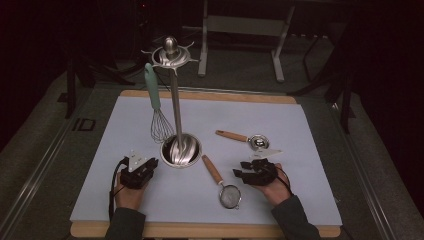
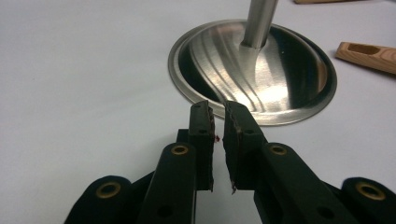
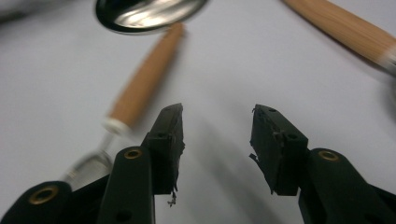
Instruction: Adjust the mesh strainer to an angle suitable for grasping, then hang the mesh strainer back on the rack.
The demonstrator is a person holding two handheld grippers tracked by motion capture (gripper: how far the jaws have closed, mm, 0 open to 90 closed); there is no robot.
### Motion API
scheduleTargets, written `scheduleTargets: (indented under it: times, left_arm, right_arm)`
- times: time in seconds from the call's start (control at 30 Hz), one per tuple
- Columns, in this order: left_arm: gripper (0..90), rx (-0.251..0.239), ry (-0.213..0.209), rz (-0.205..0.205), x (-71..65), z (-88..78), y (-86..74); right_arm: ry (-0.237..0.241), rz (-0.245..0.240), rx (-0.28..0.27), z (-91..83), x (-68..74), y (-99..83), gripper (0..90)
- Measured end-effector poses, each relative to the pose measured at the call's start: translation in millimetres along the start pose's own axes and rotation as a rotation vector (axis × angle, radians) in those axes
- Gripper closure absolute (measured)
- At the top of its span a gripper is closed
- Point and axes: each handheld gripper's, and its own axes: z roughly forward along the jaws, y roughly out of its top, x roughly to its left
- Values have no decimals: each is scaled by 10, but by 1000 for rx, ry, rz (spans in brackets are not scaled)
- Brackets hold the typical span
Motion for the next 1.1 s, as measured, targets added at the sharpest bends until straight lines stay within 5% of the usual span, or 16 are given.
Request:
scheduleTargets:
  times: [0.37, 0.8, 1.1]
  left_arm:
    - [820, -1, 4, -8, 3, 7, -4]
    - [819, 2, 10, 4, -7, 11, -1]
    - [819, 4, 11, 7, -12, 14, -1]
  right_arm:
    - [87, -8, 81, 328, 261, 217, 541]
    - [152, -34, 202, 475, 346, 248, 581]
    - [191, 23, 269, 552, 298, 286, 584]
